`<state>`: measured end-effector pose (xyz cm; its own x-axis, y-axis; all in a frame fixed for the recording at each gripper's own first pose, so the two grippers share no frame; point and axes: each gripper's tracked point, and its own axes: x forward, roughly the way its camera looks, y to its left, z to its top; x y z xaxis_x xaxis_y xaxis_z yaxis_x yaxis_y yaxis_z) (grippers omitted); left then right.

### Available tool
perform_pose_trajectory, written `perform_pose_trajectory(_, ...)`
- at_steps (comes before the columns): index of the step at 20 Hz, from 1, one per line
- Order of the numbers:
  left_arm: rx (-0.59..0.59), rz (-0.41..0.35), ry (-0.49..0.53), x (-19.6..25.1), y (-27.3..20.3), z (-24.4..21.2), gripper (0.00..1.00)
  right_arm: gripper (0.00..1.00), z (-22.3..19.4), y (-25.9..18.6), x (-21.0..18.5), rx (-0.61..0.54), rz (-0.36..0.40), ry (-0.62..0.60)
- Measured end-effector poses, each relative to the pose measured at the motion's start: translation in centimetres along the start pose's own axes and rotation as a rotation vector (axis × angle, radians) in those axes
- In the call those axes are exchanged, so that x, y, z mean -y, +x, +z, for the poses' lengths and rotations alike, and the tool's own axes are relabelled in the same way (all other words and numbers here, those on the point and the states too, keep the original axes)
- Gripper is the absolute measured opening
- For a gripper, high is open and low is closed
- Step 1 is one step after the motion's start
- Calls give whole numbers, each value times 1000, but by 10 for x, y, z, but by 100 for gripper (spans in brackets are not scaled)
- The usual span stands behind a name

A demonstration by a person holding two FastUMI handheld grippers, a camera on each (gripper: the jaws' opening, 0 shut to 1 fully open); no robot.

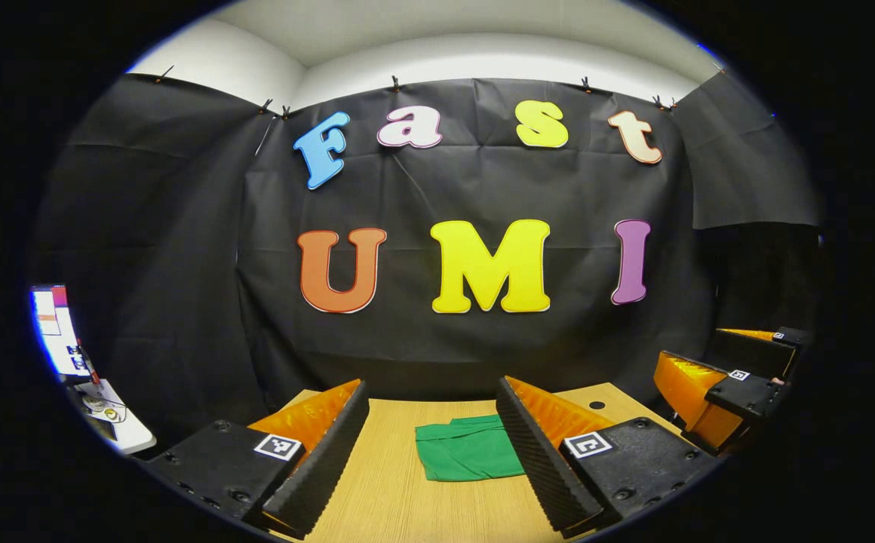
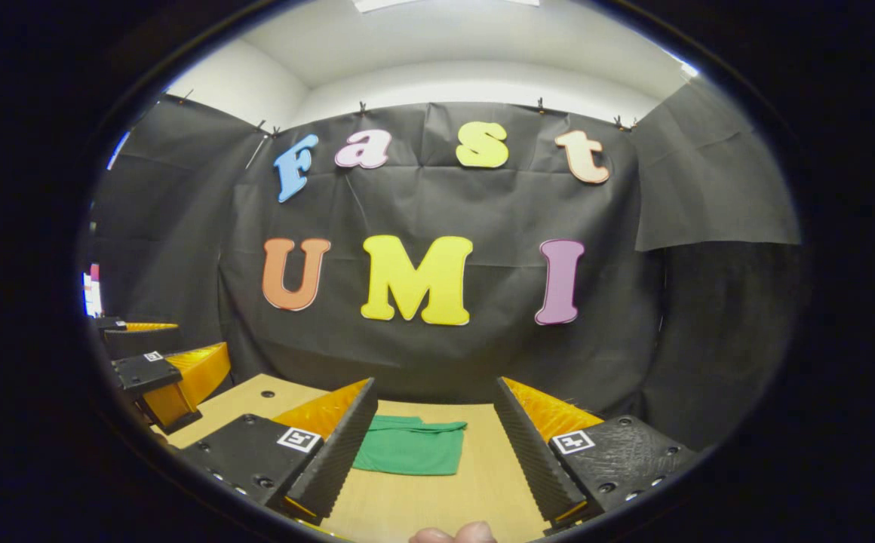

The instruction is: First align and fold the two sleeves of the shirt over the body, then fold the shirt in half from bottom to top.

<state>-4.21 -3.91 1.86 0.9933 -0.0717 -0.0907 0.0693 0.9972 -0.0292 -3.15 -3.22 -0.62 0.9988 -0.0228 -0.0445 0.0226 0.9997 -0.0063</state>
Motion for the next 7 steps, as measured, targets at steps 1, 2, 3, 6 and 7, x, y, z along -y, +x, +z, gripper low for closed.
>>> perform_pose_trajectory(1, -2, -2, -2, 1, 0, -1, 100, 95, 0, -1, 1, -1, 0, -3)
perform_pose_trajectory(2, -4, -2, -4, 2, 2, -2, 100, 95, -1, -1, 1, -1, 0, -7)
perform_pose_trajectory(3, -5, -3, -5, 3, 2, -3, 100, 95, -1, -2, 2, -1, -1, -8)
perform_pose_trajectory(6, -6, -6, -5, 7, 4, -3, 100, 95, -3, -1, 3, -7, -3, -5)
perform_pose_trajectory(7, -7, -7, -4, 7, 4, -4, 100, 95, -2, -2, 4, -6, -4, -4)
